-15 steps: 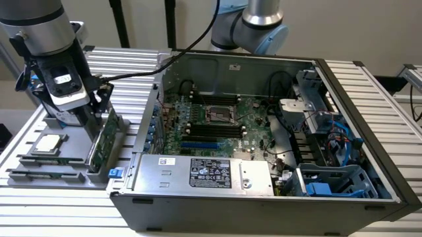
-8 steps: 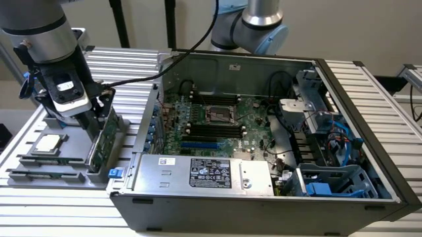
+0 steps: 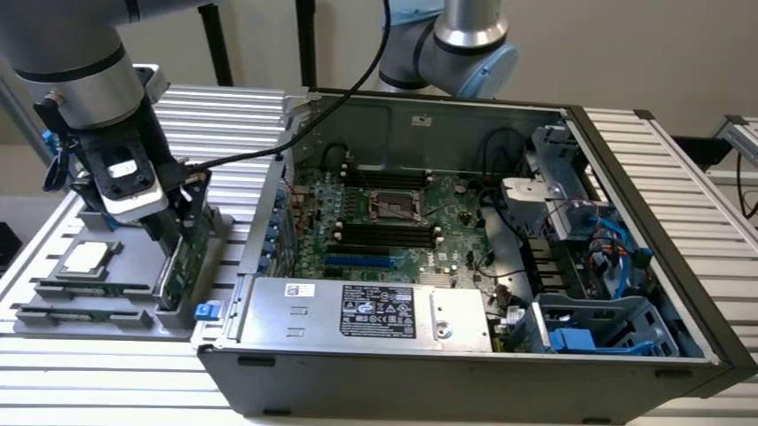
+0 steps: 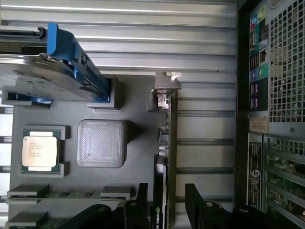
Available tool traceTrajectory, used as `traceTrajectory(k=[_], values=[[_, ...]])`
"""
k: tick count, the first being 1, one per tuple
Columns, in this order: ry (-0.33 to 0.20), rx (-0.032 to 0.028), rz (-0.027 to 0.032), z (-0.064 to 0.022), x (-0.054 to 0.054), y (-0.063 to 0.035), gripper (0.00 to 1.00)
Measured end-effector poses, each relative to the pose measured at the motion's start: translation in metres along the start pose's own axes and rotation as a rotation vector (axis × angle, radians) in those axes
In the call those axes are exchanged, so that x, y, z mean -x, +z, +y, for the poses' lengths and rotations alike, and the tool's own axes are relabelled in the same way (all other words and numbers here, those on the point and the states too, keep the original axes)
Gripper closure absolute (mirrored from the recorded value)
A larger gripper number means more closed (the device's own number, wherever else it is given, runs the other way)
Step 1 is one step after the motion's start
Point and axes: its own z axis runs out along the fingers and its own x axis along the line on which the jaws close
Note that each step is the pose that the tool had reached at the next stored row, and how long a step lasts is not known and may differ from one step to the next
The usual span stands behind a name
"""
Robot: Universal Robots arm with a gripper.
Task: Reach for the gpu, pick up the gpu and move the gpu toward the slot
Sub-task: 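Pick up the gpu and move the gpu toward the slot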
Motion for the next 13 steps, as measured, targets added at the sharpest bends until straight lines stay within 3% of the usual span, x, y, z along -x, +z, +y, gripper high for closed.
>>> traceTrajectory(k=[7,13], values=[[0.003,-0.0065,-0.0027,-0.0002,-0.003,0.012,0.56],[0.003,-0.0086,-0.0061,0.0008,-0.005,0.0165,0.56]])
